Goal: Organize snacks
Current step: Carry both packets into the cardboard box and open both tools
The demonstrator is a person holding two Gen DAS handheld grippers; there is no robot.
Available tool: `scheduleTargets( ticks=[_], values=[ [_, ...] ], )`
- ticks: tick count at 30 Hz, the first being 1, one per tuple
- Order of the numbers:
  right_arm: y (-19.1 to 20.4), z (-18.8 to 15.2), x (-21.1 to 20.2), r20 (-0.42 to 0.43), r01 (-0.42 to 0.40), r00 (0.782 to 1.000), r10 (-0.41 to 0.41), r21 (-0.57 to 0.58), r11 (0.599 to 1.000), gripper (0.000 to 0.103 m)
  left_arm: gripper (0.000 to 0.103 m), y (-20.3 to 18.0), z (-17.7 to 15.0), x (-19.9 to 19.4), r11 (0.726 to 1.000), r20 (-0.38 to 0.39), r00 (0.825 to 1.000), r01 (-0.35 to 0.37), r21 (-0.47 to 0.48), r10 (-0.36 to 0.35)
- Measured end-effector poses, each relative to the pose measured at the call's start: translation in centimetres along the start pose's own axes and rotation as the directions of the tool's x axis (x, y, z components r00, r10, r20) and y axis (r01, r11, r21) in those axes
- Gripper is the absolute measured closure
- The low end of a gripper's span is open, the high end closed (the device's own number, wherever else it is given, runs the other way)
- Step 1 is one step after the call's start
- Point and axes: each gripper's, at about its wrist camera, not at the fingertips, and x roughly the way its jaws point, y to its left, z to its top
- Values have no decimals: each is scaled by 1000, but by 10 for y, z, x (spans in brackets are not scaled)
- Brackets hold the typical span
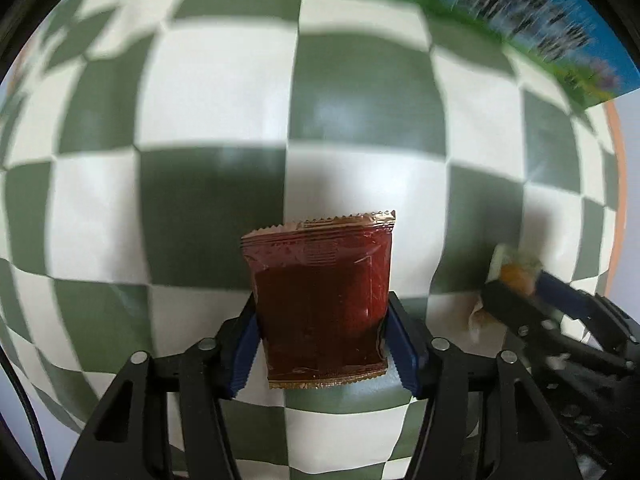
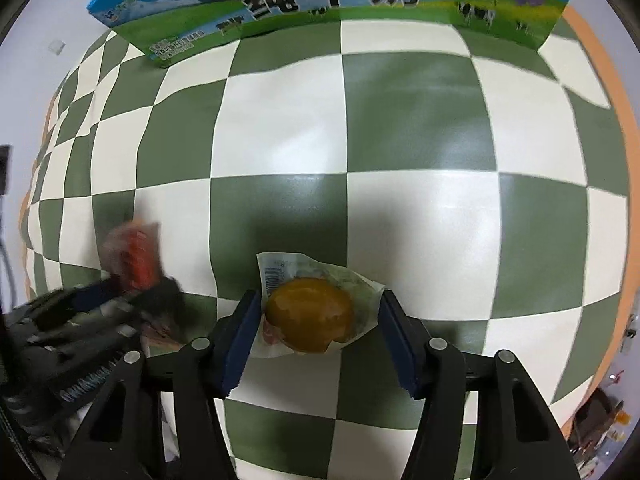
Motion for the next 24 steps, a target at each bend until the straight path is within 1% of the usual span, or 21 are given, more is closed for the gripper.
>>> scheduleTargets(
  ticks=[1, 3, 6, 8, 9, 10, 12, 13, 16, 18, 19, 22, 24],
  values=[
    [-2, -1, 0, -9, -11, 1000, 12, 16, 1000, 37, 37, 1, -1, 5, 1000, -17, 1000, 14, -14, -14],
    [-7, 1, 4, -32, -41, 999, 43, 57, 998, 35, 29, 5, -2, 8, 997, -27, 998, 53, -49, -55],
    [-12, 2, 4, -48, -59, 997, 64, 88, 994, 35, 29, 9, -2, 10, 993, -28, 997, 74, -87, -77],
    [-9, 2, 6, -53, -47, 997, 52, 91, 995, 35, 38, 10, -2, 10, 993, -20, 998, 57, -106, -59],
    [-18, 3, 7, -52, -38, 998, 43, 88, 995, 36, 46, 8, -2, 7, 993, -15, 999, 40, -109, -42],
    [-17, 4, 8, -50, -19, 998, 23, 75, 997, 36, 49, 9, -2, 6, 993, -7, 999, 34, -113, -35],
    [-12, 6, 8, -36, 19, 999, -18, 42, 999, 38, 49, 9, -4, 1, 991, 9, 999, 49, -125, -49],
    [-9, 3, 5, -24, 33, 999, -32, 23, 999, 39, 49, 8, -5, -1, 992, 18, 999, 42, -120, -40],
    [-4, -3, -7, 3, 44, 999, -44, -12, 999, 41, 49, 7, -13, -13, 994, 43, 999, 29, -107, -25],
    [0, -7, -17, 21, 31, 999, -31, -18, 999, 42, 49, 5, -12, -23, 995, 61, 998, 25, -99, -19],
    [8, -12, -21, 27, 24, 999, -24, -16, 1000, 42, 49, 2, -13, -28, 995, 71, 997, 23, -93, -16],
    [3, -19, -40, 51, -11, 999, 11, -9, 1000, 42, 49, -6, -14, -50, 997, 108, 994, 29, -68, -22],
    [2, -20, -60, 78, -35, 996, 35, -11, 999, 42, 49, -11, -13, -68, 998, 139, 990, 42, -43, -36]
  ],
)
